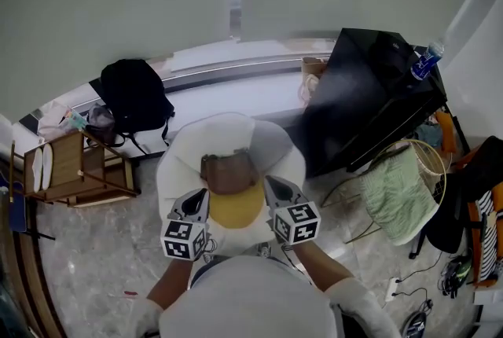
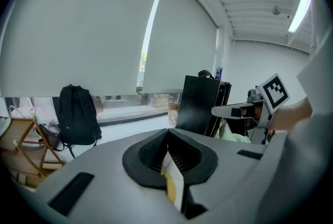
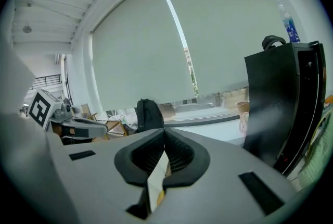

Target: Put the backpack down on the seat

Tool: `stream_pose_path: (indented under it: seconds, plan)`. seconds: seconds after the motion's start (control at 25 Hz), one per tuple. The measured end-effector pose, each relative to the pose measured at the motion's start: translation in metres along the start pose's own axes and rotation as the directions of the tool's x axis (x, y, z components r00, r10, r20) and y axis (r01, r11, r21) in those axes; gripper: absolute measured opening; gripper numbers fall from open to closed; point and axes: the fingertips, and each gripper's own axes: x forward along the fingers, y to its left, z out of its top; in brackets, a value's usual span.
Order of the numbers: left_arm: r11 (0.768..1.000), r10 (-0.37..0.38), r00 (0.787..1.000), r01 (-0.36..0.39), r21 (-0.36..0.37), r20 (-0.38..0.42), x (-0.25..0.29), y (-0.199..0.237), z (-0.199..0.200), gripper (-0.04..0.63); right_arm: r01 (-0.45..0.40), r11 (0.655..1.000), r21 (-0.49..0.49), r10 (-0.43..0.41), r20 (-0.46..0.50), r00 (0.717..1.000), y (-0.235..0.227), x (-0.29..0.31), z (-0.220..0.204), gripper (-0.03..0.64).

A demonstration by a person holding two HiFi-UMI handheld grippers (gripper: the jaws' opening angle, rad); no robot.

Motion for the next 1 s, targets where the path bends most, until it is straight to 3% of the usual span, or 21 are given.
stream_pose_path:
  seconds: [0.32,0.52,0.68,0.88,1.0]
  plan:
    - [0.998,-0.002,0.998,0.006,-0.065,0.063,-0.011,-0.004,0.013,0.032,-0.012,0.999,-0.033,0.013,0.042,0.999,0.008,-0.007,0.017,0.031]
    - [0.998,0.002,0.997,0.002,-0.061,0.080,-0.021,-0.002,0.020,0.032,-0.002,1.000,-0.024,0.003,0.048,0.999,0.014,-0.012,0.019,0.031]
    - [1.000,0.007,0.996,-0.006,-0.013,0.092,-0.030,-0.006,0.030,0.032,-0.021,1.000,0.000,0.021,0.061,0.998,0.023,-0.020,0.028,0.031]
    - [0.998,-0.003,0.991,0.011,-0.064,0.132,-0.037,-0.006,0.045,0.032,-0.043,0.998,0.039,0.040,0.090,0.995,0.030,-0.027,0.040,0.031]
    - [1.000,0.023,0.990,-0.020,-0.019,0.140,-0.041,-0.003,0.050,0.032,-0.039,0.998,0.045,0.034,0.091,0.995,0.031,-0.031,0.042,0.031]
